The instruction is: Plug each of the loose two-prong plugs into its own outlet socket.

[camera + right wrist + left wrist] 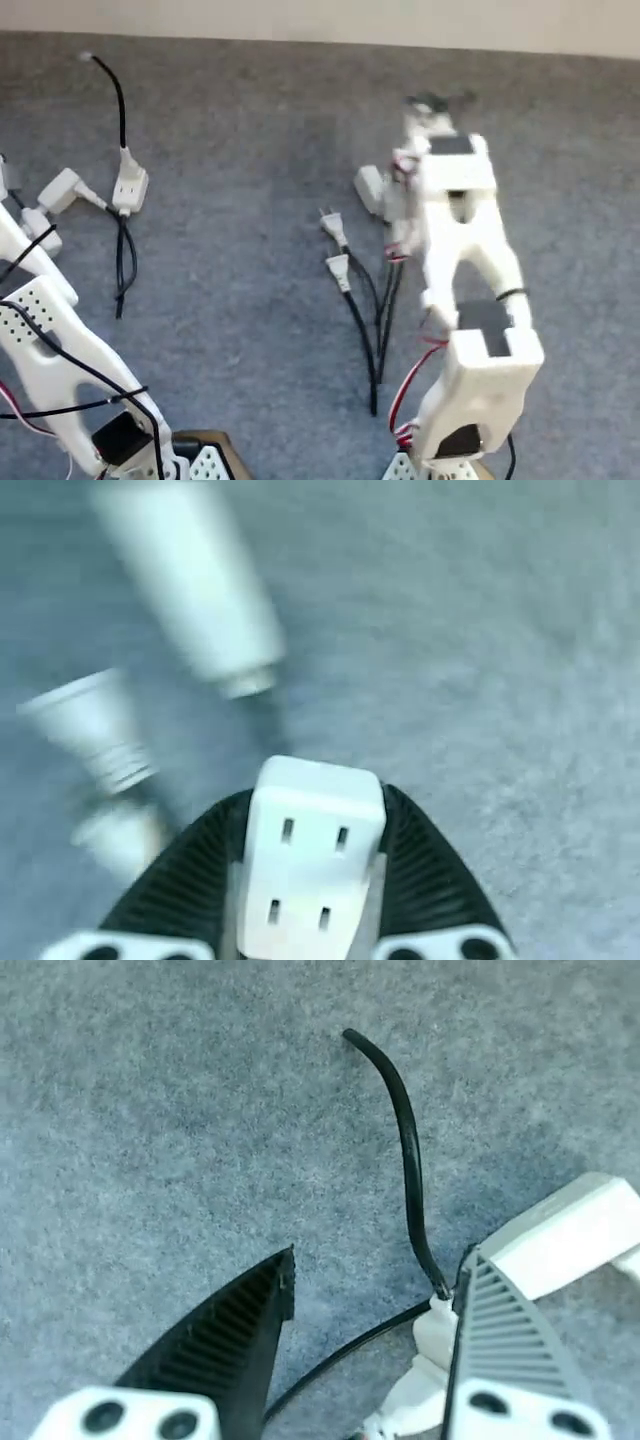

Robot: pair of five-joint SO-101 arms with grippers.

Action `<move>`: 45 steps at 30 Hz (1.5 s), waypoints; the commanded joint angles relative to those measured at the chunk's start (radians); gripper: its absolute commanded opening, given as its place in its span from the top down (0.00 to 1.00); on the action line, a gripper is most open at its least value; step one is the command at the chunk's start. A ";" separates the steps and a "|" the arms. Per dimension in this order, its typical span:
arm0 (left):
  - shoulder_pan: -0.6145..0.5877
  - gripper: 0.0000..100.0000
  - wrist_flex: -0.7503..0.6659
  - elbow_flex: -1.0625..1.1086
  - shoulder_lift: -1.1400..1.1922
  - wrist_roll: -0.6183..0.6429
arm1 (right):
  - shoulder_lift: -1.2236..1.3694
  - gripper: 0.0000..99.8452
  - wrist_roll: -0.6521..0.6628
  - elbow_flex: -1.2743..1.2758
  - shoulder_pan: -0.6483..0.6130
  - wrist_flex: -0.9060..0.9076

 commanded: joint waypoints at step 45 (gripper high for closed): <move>0.031 0.74 0.107 -0.036 -0.021 -0.098 | -0.329 0.63 0.124 0.228 -0.723 0.030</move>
